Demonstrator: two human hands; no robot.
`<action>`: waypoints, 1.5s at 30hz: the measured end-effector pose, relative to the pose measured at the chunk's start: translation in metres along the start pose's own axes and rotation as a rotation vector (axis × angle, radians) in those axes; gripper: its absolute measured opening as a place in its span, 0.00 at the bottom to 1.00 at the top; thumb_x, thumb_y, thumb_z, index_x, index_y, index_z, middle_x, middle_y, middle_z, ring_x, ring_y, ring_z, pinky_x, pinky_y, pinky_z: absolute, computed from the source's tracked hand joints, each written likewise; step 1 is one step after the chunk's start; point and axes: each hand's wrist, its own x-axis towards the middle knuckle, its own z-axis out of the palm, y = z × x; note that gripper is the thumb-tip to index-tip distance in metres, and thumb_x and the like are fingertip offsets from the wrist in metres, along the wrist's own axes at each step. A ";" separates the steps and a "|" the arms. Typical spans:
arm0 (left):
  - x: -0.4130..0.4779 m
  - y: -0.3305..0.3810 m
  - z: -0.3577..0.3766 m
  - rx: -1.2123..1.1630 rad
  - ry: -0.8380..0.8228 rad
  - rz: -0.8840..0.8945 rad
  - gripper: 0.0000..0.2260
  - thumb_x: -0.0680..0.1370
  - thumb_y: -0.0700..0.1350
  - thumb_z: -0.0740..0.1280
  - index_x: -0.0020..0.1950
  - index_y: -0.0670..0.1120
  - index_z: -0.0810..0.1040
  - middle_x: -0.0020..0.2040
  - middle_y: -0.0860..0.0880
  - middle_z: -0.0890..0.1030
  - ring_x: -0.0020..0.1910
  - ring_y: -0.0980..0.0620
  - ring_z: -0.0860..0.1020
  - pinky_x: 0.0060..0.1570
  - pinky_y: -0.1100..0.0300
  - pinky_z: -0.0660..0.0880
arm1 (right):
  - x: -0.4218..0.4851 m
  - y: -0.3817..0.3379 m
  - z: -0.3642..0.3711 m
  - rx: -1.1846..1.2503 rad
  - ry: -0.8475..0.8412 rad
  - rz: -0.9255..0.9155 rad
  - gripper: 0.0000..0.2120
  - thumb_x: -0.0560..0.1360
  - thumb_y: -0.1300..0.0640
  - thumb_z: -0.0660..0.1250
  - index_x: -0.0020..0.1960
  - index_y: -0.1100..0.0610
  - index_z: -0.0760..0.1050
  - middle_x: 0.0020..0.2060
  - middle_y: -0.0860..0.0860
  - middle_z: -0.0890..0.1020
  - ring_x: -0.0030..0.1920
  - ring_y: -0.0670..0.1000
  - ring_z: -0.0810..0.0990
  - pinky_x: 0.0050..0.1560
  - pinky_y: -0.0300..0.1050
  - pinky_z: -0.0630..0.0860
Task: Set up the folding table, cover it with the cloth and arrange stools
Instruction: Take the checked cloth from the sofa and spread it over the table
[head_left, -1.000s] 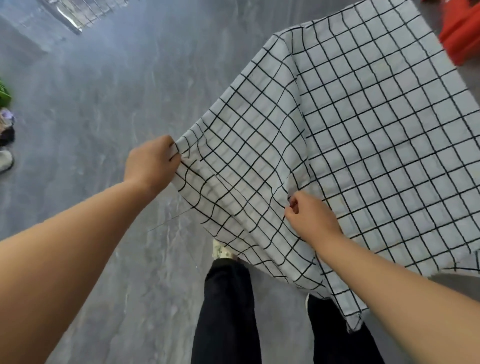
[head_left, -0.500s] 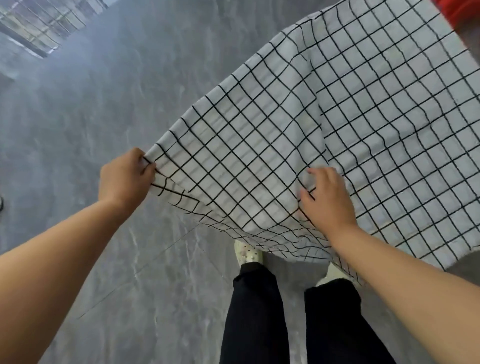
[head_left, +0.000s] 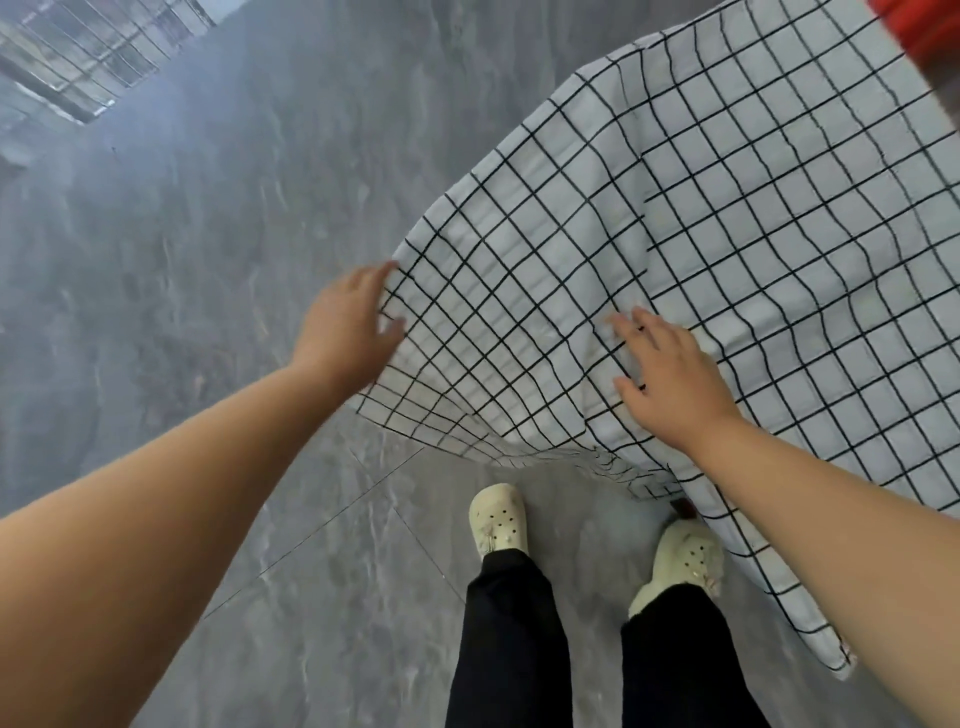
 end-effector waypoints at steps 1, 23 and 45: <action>0.001 0.020 0.007 0.016 -0.041 0.090 0.27 0.78 0.46 0.63 0.75 0.49 0.59 0.73 0.47 0.64 0.71 0.46 0.63 0.70 0.50 0.60 | 0.000 0.002 -0.002 0.019 -0.005 -0.014 0.32 0.78 0.51 0.60 0.77 0.50 0.49 0.76 0.50 0.55 0.73 0.54 0.56 0.66 0.55 0.65; 0.027 0.240 0.122 0.474 -0.207 -0.124 0.34 0.71 0.59 0.68 0.69 0.45 0.60 0.67 0.45 0.62 0.65 0.42 0.65 0.65 0.49 0.63 | 0.014 0.226 -0.056 -0.143 -0.061 -0.204 0.31 0.77 0.50 0.63 0.76 0.51 0.55 0.76 0.54 0.54 0.75 0.55 0.50 0.72 0.57 0.55; 0.000 0.434 0.239 0.017 0.207 -0.297 0.21 0.68 0.49 0.73 0.58 0.44 0.76 0.54 0.44 0.77 0.51 0.42 0.76 0.47 0.49 0.75 | 0.052 0.294 -0.100 -0.455 -0.183 -0.520 0.42 0.72 0.43 0.68 0.75 0.52 0.47 0.71 0.55 0.52 0.67 0.59 0.57 0.48 0.45 0.77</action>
